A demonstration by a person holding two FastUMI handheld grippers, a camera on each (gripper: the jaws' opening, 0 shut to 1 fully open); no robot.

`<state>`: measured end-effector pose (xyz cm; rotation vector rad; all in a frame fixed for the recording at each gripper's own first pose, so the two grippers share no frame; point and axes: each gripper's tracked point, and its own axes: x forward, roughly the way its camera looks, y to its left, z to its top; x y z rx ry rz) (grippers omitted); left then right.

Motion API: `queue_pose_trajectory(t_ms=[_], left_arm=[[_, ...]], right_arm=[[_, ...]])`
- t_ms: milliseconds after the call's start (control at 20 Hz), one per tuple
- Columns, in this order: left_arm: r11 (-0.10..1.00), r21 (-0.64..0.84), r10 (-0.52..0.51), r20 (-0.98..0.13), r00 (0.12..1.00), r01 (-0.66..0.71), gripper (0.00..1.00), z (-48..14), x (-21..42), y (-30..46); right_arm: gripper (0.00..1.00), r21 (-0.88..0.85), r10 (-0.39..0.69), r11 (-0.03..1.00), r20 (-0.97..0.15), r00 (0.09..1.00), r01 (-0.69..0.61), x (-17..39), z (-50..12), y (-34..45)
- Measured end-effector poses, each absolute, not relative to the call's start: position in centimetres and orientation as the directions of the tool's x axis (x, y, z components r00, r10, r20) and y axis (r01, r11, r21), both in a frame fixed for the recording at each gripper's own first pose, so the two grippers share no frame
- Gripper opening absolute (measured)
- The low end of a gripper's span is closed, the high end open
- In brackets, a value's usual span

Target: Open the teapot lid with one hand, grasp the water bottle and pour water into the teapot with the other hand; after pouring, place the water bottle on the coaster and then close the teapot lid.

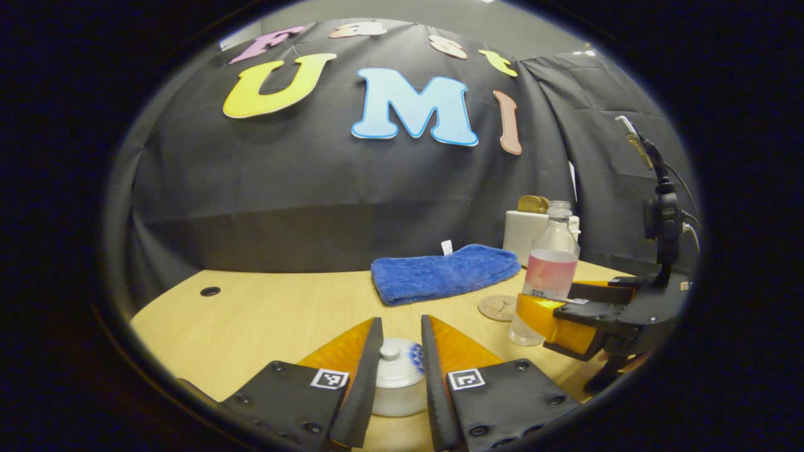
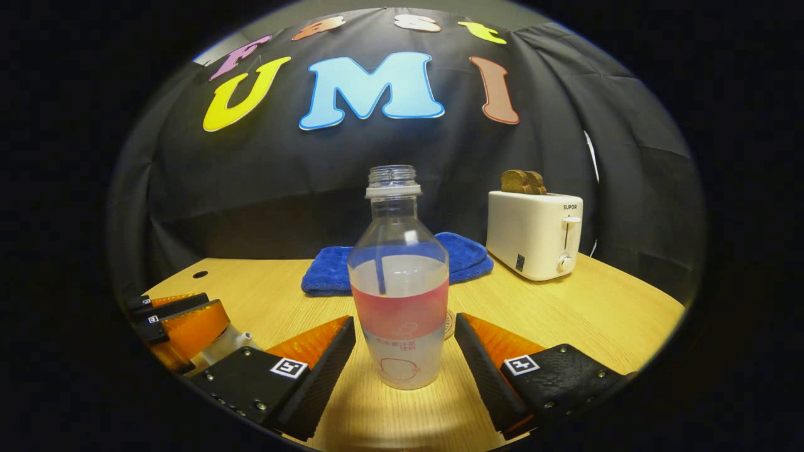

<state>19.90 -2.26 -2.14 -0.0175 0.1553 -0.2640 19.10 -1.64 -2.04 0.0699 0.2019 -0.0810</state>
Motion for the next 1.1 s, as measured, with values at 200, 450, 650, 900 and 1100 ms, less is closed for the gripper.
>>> queue_pose_trajectory(t_ms=[200, 450, 650, 900, 1100], left_arm=[[0.97, -0.019, -0.242, -0.164, 0.956, 0.243, 0.44, -2.1, 19.8, -2.2], [0.977, -0.068, -0.212, -0.157, 0.965, 0.203, 0.22, -2.3, 20.1, -1.4], [0.974, -0.086, -0.22, -0.151, 0.964, 0.209, 0.16, -2.1, 19.9, -1.3], [0.969, -0.115, -0.232, -0.092, 0.968, 0.221, 0.12, -0.9, 19.7, -1.0], [0.965, -0.125, -0.236, -0.041, 0.971, 0.23, 0.13, 0.5, 19.3, -1.0]], right_arm=[[0.98, 0.063, -0.076, 0.994, -0.201, 0.977, 0.09, 19.2, -2.0, -1.8], [0.98, 0.067, -0.079, 0.993, -0.205, 0.976, 0.094, 19.2, -2.1, -2.0], [0.98, 0.071, -0.076, 0.993, -0.206, 0.976, 0.093, 19.2, -2.1, -2.0], [0.98, 0.093, -0.073, 0.991, -0.215, 0.974, 0.095, 19.3, -2.2, -2.3], [0.98, 0.084, -0.071, 0.992, -0.212, 0.975, 0.09, 19.3, -2.2, -2.2]])
